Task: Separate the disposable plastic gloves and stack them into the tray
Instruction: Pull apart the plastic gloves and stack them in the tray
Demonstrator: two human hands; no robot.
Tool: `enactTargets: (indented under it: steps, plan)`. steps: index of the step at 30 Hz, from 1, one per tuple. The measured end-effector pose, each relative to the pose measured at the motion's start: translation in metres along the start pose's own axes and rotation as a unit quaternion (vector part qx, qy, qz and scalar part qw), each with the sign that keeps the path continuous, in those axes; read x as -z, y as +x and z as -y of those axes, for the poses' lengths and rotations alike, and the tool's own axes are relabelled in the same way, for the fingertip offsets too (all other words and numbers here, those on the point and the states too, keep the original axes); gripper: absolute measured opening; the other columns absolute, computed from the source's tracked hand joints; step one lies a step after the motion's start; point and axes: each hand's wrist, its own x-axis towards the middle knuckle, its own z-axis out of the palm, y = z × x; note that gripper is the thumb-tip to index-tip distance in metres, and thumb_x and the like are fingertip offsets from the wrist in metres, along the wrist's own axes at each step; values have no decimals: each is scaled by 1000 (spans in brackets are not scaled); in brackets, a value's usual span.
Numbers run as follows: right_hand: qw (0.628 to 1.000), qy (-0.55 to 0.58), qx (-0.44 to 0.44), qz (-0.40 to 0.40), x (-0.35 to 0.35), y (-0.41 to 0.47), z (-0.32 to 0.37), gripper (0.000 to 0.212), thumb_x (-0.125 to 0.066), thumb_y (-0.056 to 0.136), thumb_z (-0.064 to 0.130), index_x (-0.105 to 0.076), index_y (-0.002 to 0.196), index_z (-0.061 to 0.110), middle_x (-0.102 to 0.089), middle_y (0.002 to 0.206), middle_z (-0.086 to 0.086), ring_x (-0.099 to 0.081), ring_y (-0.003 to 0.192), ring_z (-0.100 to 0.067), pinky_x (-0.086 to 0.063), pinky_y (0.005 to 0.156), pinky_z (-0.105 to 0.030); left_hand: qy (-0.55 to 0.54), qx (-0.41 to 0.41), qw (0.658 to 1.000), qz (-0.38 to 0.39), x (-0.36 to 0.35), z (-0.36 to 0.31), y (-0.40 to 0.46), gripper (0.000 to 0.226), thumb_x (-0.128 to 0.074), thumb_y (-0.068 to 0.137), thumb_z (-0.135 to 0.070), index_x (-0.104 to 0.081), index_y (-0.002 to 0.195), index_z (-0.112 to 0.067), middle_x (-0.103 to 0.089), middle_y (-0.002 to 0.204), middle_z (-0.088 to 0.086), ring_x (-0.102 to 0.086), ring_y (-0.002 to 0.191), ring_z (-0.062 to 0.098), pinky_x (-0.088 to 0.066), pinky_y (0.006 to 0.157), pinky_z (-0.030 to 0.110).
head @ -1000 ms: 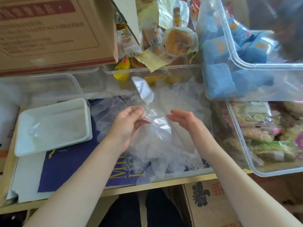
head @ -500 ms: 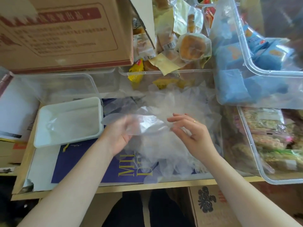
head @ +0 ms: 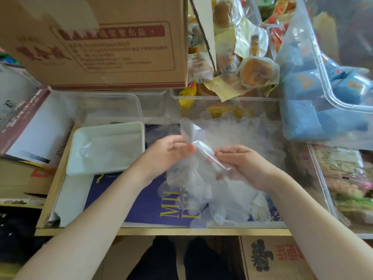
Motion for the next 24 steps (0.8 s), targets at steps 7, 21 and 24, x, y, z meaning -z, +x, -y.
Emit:
enactTargets:
  steps: [7, 21, 24]
  plan:
    - [990, 34, -39, 129, -20, 3, 0, 21, -51, 84, 4, -60, 100, -5, -63, 55, 3, -56, 45, -7, -47, 48, -18, 28, -69, 997, 7, 9, 19, -9, 24, -73, 72, -43, -69, 87, -25, -60, 107, -16, -54, 106, -2, -39, 95, 15]
    - [859, -463, 50, -211, -49, 99, -41, 31, -53, 93, 29, -56, 120, 13, -57, 116, -6, -56, 102, -24, -45, 81, -33, 119, 30, 962, -243, 70, 84, -21, 24, -55, 93, -23, -59, 80, -3, -48, 55, 5, -37, 50, 17, -32, 52, 30]
    - [789, -554, 93, -250, -56, 119, -37, 45, -55, 92, 28, -45, 131, 9, -44, 137, -12, -44, 120, -32, -41, 90, -38, 182, 40, 947, -260, 85, 88, -25, 23, -55, 92, -23, -58, 78, -5, -58, 65, 6, -49, 55, 12, -39, 57, 27]
